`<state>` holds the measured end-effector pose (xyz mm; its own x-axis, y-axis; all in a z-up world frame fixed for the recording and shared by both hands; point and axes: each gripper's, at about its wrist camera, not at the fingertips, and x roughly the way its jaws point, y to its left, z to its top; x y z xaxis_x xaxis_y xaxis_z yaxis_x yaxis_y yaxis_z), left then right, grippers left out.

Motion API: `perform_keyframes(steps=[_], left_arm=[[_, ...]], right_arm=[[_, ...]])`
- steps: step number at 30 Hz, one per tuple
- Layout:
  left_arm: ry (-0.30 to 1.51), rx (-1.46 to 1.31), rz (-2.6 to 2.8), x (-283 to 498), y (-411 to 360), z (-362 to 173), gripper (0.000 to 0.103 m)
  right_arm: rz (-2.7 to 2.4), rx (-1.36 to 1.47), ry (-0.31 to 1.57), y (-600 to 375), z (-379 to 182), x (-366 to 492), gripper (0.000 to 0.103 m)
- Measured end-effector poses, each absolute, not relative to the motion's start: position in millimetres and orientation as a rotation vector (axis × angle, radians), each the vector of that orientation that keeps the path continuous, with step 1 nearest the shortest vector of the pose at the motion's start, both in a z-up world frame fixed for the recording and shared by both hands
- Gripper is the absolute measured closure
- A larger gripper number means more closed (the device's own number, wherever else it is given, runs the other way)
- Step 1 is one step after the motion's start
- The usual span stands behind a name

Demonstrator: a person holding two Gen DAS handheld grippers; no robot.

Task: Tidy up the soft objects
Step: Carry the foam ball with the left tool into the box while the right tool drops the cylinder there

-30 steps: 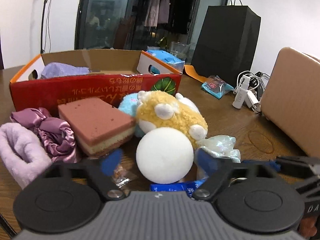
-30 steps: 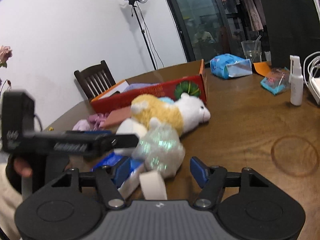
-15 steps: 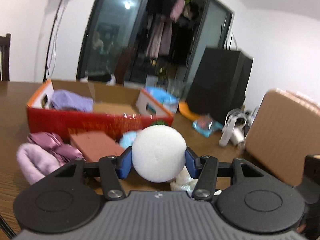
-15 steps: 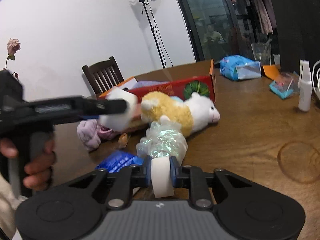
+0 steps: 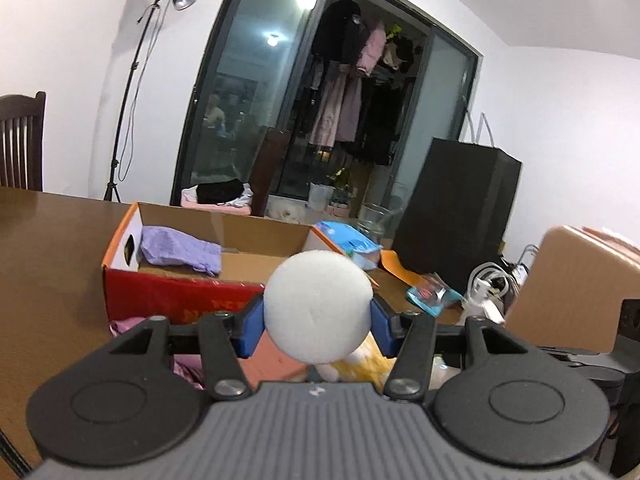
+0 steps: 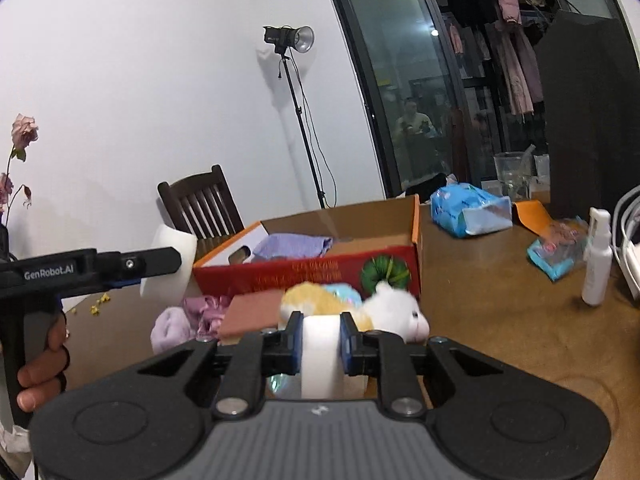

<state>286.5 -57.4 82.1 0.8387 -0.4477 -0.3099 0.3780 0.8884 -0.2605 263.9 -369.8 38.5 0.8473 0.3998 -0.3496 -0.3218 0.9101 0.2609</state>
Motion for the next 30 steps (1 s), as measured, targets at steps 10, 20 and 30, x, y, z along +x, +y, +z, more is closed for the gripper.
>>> perform_keyframes(steps=[10, 20, 30], left_arm=[[0.568, -0.174, -0.34, 460.0, -56.4, 105.5, 0.048], [0.796, -0.106, -0.202, 632.9, -93.8, 76.4, 0.032], [0.763, -0.119, -0.203, 602.0, -76.0, 82.1, 0.022]], right_arm=[[0.494, 0.086, 0.376, -365.0, 88.4, 404.7, 0.085], [0.295, 0.006, 0.763, -348.7, 52.1, 630.0, 0.084], [0.242, -0.012, 0.702, -353.8, 60.5, 618.4, 0.057]])
